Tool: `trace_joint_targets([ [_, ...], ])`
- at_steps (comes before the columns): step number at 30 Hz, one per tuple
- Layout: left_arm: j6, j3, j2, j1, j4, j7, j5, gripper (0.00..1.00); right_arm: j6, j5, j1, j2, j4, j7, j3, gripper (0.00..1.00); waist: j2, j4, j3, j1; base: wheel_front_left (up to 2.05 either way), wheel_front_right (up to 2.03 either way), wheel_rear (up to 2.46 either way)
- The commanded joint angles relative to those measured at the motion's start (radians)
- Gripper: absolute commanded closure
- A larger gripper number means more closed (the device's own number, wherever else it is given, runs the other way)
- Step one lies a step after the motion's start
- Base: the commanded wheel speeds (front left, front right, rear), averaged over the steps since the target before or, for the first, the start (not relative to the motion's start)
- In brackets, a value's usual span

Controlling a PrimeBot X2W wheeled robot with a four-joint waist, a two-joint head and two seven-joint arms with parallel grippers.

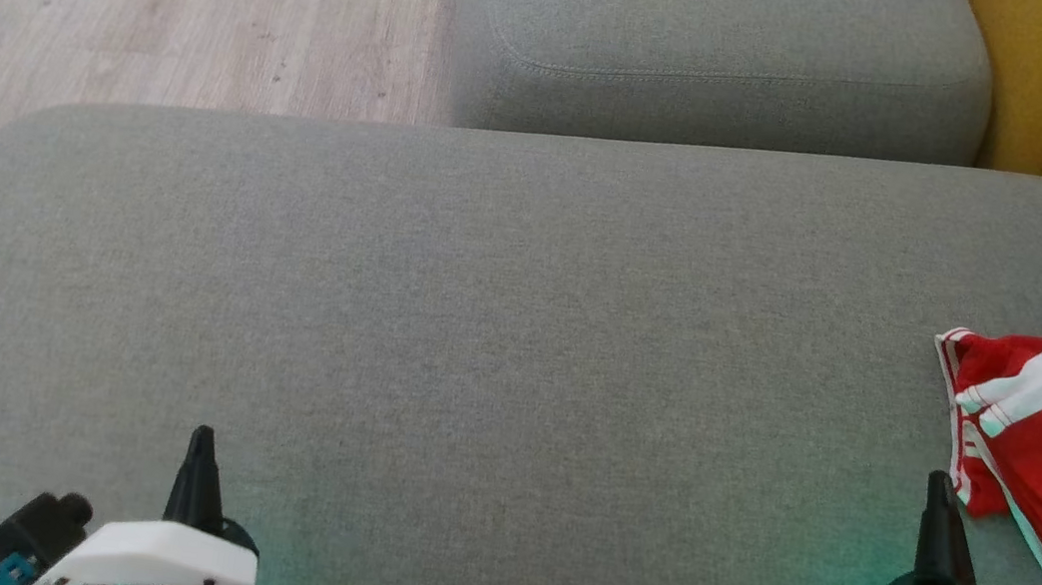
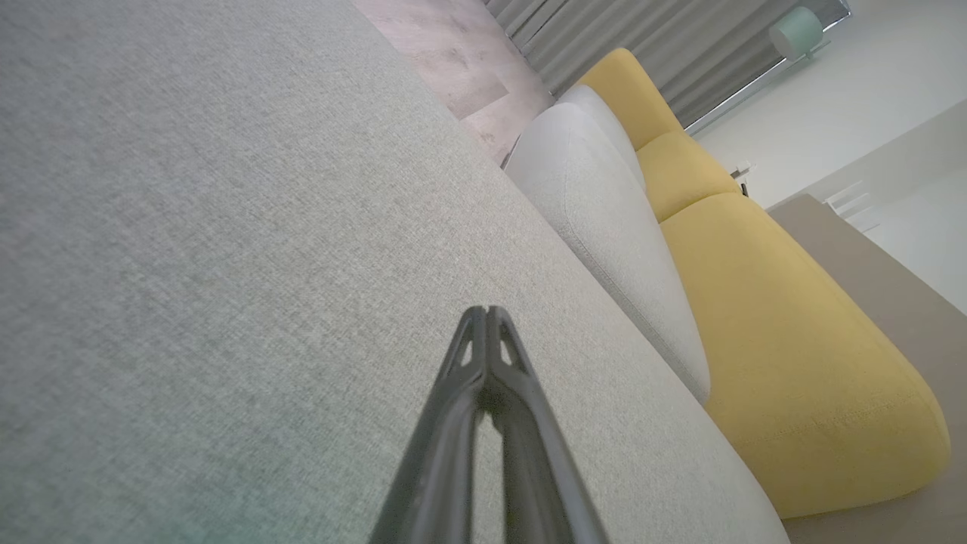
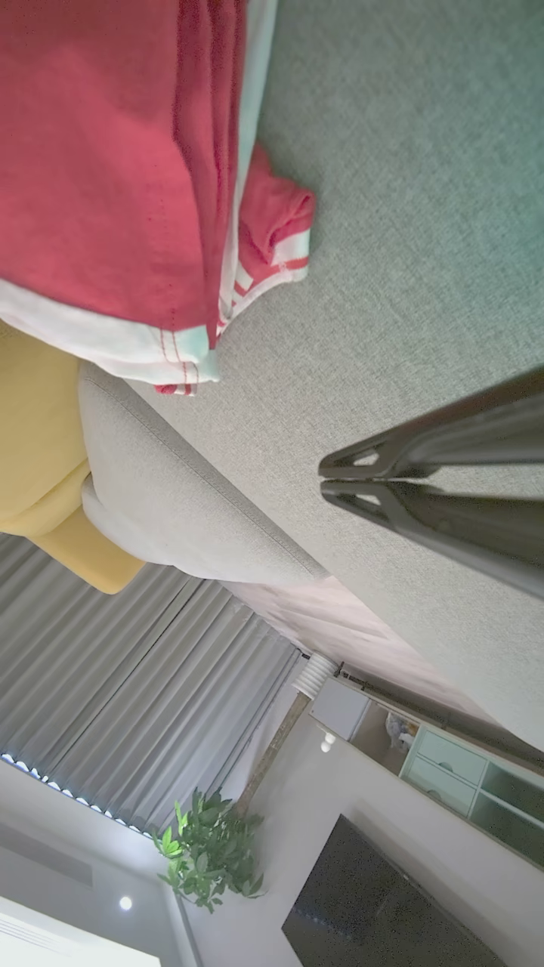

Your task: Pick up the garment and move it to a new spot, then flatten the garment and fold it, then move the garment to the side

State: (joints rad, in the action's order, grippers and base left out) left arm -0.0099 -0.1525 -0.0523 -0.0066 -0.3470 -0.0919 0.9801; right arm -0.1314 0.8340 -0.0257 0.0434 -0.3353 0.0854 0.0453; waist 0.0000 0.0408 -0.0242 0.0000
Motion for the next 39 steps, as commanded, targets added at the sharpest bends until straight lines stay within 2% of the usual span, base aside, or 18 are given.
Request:
trace_joint_targets([
  [1, -0.006, 0.031, -0.005, -0.056, 0.038, 0.003, 0.017, 1.0, 0.0, 0.022, 0.052, 0.004, 0.037, -0.006, -0.003, 1.0, 0.0, 0.0, 0.0, 0.0, 0.0, 0.0, 0.0],
  [39, -0.071, 0.159, -0.005, -0.081, 0.074, 0.113, 0.366, 1.0, 0.001, 0.446, 0.098, 0.005, 0.067, -0.115, 0.037, 1.0, 0.0, -0.023, 0.016, 0.0, 0.0, 0.0, 0.0],
])
